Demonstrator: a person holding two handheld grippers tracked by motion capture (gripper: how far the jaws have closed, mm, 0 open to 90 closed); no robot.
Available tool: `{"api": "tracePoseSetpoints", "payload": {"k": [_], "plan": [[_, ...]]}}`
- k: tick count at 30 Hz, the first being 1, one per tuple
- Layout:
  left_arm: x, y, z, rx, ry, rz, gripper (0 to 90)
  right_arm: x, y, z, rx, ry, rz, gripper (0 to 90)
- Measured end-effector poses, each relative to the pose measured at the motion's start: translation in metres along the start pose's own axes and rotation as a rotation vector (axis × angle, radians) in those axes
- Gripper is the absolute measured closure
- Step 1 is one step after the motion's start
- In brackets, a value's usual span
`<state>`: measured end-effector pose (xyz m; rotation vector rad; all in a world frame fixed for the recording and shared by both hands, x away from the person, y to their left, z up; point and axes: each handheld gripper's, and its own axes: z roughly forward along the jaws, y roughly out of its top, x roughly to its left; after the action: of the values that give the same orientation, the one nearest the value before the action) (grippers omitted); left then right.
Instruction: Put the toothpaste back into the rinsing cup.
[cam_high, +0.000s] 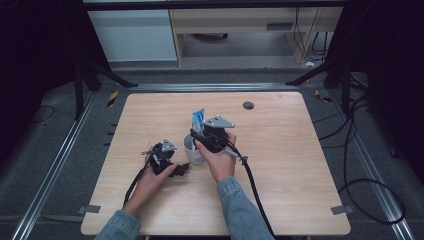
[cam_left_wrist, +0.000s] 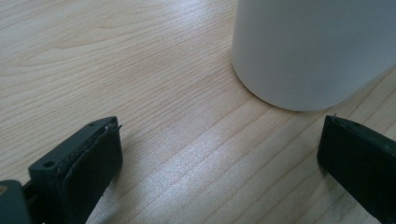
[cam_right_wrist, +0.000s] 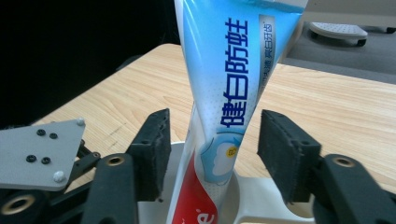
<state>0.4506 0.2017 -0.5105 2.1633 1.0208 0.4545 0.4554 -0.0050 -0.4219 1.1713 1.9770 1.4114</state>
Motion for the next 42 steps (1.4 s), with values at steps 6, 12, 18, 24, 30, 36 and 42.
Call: {"api": "tracePoseSetpoints", "payload": {"k": [6,12,18,24,30,36,42], "plan": [[0.000,0.000,0.000,0.000,-0.001,0.000,0.0,0.001,0.004,-0.005,0.007,-0.039,-0.037,31.6],[0.000,0.000,0.000,0.000,-0.001,0.000,0.0,-0.001,0.007,-0.009,0.036,-0.060,-0.050,22.9],[0.000,0.000,0.000,-0.001,-0.001,0.000,0.0,-0.004,0.009,-0.014,0.093,-0.086,-0.079,16.4],[0.000,0.000,0.000,-0.001,-0.001,-0.002,0.0,-0.006,0.015,-0.022,0.101,-0.082,-0.101,15.2],[0.000,0.000,0.000,-0.002,0.001,-0.002,0.0,-0.009,0.021,-0.030,0.118,-0.082,-0.119,13.5],[0.000,0.000,0.000,-0.002,0.002,-0.003,0.0,-0.013,0.024,-0.034,0.136,-0.082,-0.132,12.6],[0.000,0.000,0.000,0.002,0.001,0.001,0.0,-0.019,0.022,-0.037,0.162,-0.082,-0.130,12.2]]}}
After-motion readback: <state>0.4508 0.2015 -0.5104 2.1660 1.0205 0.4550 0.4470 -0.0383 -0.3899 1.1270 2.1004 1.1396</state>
